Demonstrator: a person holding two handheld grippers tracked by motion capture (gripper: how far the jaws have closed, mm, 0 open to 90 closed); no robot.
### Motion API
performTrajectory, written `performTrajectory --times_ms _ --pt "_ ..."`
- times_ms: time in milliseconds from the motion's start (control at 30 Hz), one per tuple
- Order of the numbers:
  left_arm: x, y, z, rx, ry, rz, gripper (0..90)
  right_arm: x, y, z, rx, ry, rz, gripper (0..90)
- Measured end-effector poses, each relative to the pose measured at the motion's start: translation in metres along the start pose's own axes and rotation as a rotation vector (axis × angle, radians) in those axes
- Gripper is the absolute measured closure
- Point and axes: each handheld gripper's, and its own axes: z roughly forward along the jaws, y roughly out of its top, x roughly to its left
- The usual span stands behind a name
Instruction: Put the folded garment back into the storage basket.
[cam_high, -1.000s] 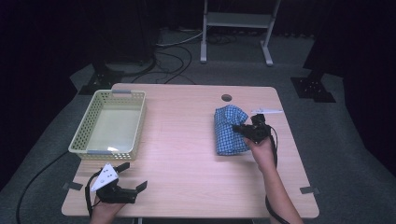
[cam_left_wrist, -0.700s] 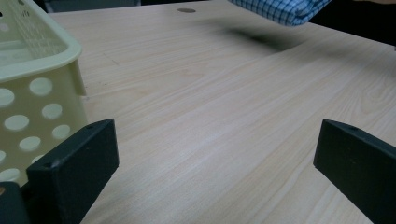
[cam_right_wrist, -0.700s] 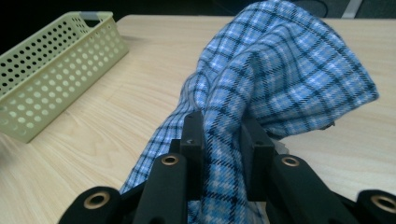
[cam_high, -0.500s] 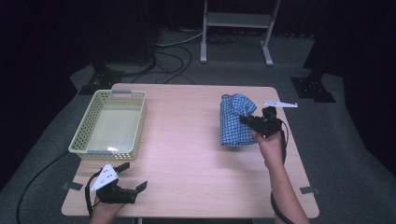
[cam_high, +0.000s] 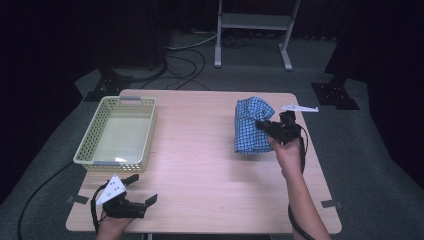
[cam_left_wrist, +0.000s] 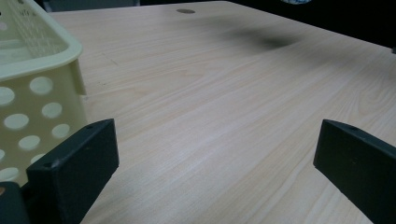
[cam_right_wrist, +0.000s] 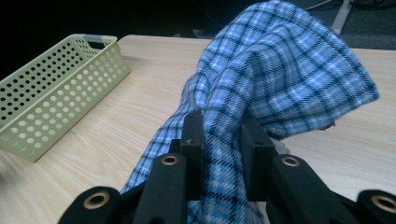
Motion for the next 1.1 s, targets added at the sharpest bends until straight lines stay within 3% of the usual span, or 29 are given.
performTrajectory --times_ms 333,1100 --pt "0.0 0.0 0.0 0.001 0.0 -0.005 0.0 0.01 0.002 0.013 -0.001 0.026 -0.002 75.0" --pt "-0.001 0.0 0.0 -0.002 0.004 0.005 0.0 0.061 0.011 0.054 0.015 0.104 -0.024 74.8"
